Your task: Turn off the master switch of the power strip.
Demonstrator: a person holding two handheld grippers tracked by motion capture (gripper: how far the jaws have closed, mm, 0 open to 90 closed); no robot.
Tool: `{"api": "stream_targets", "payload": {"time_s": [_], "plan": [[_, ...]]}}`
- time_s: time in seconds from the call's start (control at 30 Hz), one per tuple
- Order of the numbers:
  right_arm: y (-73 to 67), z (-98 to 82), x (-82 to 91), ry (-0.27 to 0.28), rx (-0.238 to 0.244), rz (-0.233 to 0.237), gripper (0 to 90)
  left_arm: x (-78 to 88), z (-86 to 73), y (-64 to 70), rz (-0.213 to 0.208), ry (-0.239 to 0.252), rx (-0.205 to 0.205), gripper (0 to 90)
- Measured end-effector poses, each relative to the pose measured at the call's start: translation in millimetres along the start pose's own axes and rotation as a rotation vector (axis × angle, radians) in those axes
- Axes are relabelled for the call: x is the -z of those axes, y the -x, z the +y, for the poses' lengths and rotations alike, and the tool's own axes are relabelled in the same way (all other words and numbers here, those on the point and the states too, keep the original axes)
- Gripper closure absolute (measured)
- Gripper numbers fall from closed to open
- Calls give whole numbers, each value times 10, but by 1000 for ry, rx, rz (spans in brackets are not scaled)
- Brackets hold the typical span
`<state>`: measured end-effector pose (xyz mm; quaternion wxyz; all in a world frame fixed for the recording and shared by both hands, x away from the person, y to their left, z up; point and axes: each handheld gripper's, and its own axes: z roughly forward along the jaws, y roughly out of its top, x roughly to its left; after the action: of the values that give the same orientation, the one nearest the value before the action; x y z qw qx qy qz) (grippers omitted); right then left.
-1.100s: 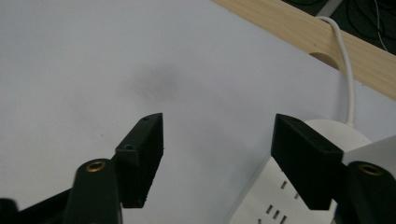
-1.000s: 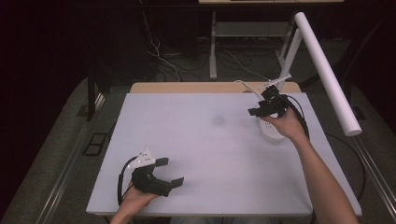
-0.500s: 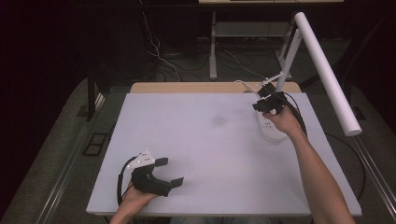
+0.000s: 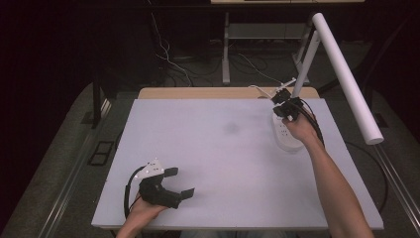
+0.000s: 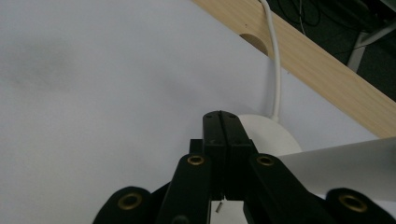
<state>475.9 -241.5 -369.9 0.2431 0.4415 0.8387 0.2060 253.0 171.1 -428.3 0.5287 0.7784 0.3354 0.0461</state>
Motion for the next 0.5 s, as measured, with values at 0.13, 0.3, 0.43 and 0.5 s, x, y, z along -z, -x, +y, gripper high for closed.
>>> {"api": "stream_targets", "payload": {"time_s": [0.13, 0.3, 0.43, 0.5], "plan": [[9, -1, -47, -12, 19, -18, 893, -1, -2, 1, -1, -2, 0, 0], [34, -5, -104, -27, 26, -24, 893, -1, -3, -7, 0, -2, 0, 0], [55, -26, -157, -44, 20, -34, 893, 1, -5, -13, 0, -4, -2, 0], [68, -37, -183, -49, 21, -35, 893, -1, -5, -13, 1, -6, -3, 0]]}}
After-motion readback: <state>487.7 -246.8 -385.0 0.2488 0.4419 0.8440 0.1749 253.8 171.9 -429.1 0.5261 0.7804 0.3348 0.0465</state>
